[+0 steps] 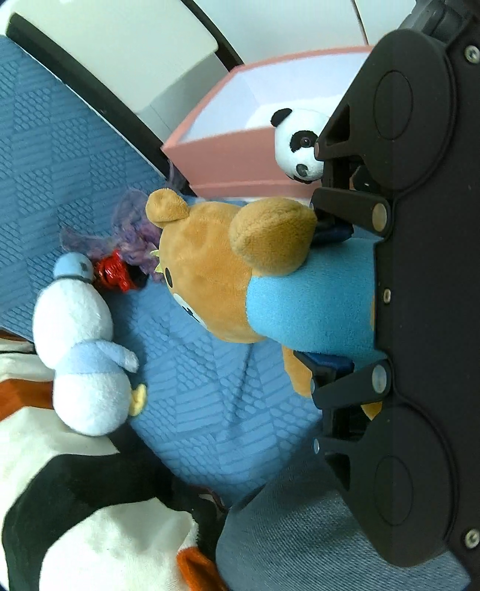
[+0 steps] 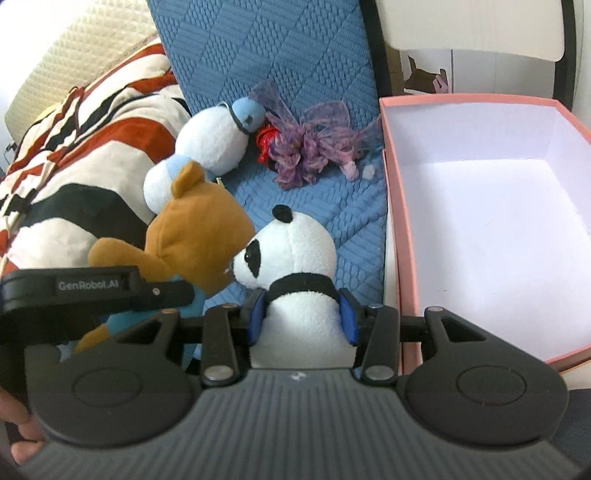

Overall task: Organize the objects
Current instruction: 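Lift the bear and panda and carry both toward the pink box, then lower the bear and panda into the pink box and open both tools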

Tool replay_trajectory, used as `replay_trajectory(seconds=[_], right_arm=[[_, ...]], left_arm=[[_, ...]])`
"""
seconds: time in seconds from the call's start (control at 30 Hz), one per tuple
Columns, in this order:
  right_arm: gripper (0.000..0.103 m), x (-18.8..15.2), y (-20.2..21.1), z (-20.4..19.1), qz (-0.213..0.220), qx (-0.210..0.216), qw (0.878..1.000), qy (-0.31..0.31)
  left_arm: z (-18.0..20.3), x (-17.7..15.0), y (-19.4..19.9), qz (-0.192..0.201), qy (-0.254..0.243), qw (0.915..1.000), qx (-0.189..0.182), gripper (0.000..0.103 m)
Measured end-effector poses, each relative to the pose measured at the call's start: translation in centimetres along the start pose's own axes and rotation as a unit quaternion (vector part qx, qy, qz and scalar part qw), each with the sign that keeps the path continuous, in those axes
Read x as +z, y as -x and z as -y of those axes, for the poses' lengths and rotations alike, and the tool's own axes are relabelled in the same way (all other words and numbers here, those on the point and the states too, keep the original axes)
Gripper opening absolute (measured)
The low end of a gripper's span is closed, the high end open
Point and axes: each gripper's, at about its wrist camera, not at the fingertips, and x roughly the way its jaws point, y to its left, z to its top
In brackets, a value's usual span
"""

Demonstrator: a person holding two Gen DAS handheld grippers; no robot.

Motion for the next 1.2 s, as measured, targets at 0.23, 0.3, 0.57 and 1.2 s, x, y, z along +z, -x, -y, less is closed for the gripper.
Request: replay_trajectory(seconds=[0.23,0.3,0.57,1.2], right_arm=[[0.045,1.9,2.7,0.6,0.005,-0.003,1.0,0.001],[0.045,2.7,3.5,0.7,0.01,-0.003,1.0,0.003],[0.045,5.6,6.8,1.7,0.036,0.001,0.999,-0.001],[0.045,10.2,12.3,7.7,0.099,-0.017,0.995,-0.03]], left_arm=[[3.0,0.5,2.7,0.032,-0.003,0.9994,-0.013,0.052],[4.0,0.8,3.4,0.04,-0.006,0.9991,-0.015,0.052],[8.3,2.4,6.0,0.069,-0.01,0.9967,-0.04,0.052],[18.8,4.1,7.6,0.108,-0.062,0.9884,-0.087,0.052]])
